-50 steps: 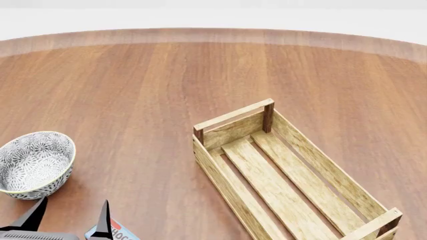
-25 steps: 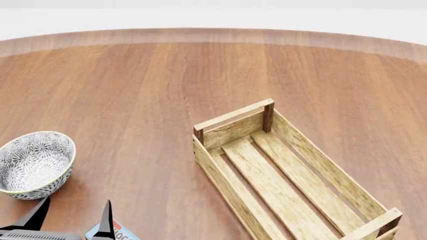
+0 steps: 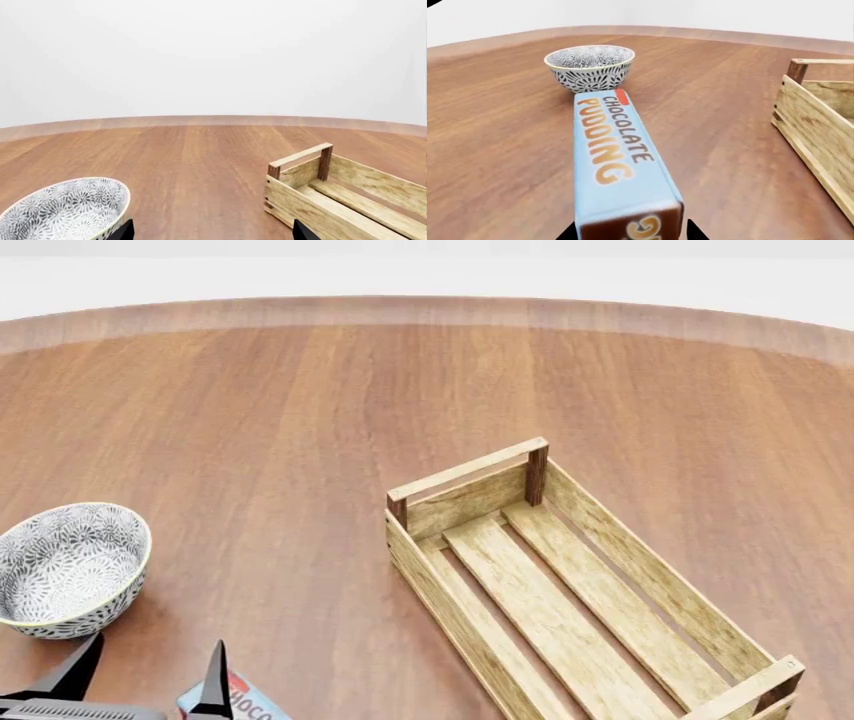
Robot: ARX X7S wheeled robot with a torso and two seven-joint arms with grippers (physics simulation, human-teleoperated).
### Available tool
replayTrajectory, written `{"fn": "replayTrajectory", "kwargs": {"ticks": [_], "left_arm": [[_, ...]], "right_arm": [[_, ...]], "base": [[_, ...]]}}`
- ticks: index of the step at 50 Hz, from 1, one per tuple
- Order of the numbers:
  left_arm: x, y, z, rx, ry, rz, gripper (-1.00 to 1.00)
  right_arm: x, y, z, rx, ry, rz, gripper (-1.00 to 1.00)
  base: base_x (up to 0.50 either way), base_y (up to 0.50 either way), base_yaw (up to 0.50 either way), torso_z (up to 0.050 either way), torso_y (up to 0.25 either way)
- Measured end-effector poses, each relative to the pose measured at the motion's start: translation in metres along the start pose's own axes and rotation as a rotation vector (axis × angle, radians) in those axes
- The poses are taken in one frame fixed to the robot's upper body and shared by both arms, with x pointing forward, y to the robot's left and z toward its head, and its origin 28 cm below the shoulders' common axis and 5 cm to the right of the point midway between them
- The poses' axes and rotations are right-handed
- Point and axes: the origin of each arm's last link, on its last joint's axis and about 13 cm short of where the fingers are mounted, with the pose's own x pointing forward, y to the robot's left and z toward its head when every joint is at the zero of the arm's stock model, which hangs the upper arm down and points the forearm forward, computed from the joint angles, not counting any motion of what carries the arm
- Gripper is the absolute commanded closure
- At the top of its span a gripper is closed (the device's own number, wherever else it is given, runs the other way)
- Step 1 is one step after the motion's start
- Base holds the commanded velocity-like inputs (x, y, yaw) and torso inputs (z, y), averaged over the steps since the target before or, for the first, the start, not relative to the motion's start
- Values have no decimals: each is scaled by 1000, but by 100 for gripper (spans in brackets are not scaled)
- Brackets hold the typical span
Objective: Pick up the chocolate pudding and put it in the tray.
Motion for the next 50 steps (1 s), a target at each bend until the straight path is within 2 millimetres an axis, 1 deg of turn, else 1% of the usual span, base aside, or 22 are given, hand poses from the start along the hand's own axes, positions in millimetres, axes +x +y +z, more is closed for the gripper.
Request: {"fn": "replayTrajectory", "kwargs": {"ticks": [9,17,31,41,50], "left_arm": [[0,0,1,0,-1,-1,-100],[0,1,1,-3,-2,1,-100],[-1,2,2,-6,-5,6,-100],[-1,3,1,-7,-3,9,-100],[-2,3,0,-9,-2,11,-100]], "right_arm": [[-2,-3,3,14,-6,-13,100],[-5,-13,19,18,-35,-54,100],[-9,-35,49,12,-91,-139,100],[-11,-53,62,12,-120,-213,100],[-13,-69,70,18,-136,-283,100]], "base": [[0,0,0,0,0],[0,0,0,0,0],[0,0,0,0,0],[0,0,0,0,0],[0,0,0,0,0]]}}
